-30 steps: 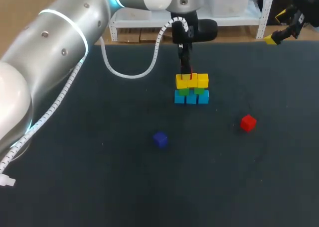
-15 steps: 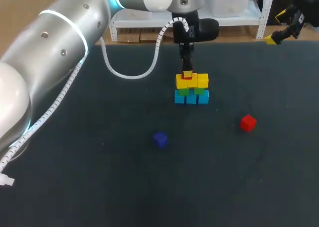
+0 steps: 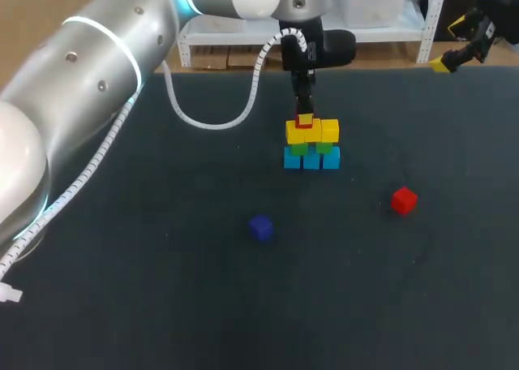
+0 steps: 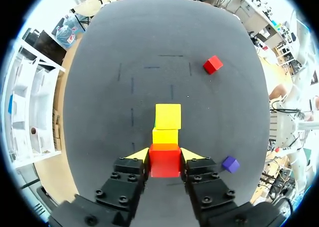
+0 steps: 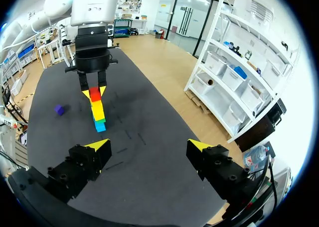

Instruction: Place the blue cubes, place green cubes on the blue cubes, place the yellow cubes on the green cubes, then place the red cubes on the yellow cubes, and place purple cube on the red cubes.

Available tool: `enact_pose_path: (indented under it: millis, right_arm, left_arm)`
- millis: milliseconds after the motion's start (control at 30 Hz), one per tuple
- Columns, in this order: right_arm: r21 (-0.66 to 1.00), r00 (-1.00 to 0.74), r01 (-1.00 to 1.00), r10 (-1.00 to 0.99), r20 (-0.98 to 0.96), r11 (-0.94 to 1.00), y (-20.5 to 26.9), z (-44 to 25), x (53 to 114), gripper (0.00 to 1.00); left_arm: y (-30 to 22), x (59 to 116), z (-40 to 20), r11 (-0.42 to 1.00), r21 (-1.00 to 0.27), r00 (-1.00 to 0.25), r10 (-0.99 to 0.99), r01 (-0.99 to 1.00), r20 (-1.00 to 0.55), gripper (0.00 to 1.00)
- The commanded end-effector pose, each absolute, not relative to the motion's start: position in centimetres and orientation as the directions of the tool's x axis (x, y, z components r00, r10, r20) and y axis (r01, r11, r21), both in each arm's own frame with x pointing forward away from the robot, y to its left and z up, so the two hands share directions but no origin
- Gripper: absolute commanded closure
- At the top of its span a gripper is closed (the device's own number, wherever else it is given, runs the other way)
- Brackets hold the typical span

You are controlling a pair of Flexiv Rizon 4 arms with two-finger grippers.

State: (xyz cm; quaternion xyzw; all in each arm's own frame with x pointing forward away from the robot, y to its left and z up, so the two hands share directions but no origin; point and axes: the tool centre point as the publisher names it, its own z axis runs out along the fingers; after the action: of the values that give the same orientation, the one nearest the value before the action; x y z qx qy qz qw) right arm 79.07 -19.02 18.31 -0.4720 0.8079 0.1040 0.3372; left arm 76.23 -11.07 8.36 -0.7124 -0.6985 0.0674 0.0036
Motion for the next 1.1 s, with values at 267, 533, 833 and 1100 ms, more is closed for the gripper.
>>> enact_pose_path:
  millis: [267, 533, 833, 1100]
  right_arm:
    - [-0.149, -0.324, -0.835, -0.691, -0.646, 0.53, -19.1, 18.3, 79.1, 0.0]
    - [-0.149, -0.324, -0.835, -0.691, -0.646, 0.53, -19.1, 18.3, 79.1, 0.0]
    - [-0.149, -0.324, -0.835, -0.691, -0.646, 0.53, -19.1, 18.3, 79.1, 0.0]
    - [-0.149, -0.324, -0.835, -0.691, -0.646, 0.53, -19.1, 18.3, 79.1, 0.0]
  left_arm:
    - [-11.1, 75.4, 9.1, -0.059, -0.054, 0.052, 0.99, 0.997, -0.135, 0.0]
    - [-10.7, 74.0, 10.7, -0.083, 0.035, 0.087, 0.985, 0.996, -0.149, 0.0]
    - [-8.7, 73.0, 11.1, -0.081, 0.143, 0.092, 0.993, 0.986, -0.067, 0.0]
    - [-5.1, 71.7, 11.6, -0.007, 0.212, 0.03, 0.994, 0.977, -0.105, 0.0]
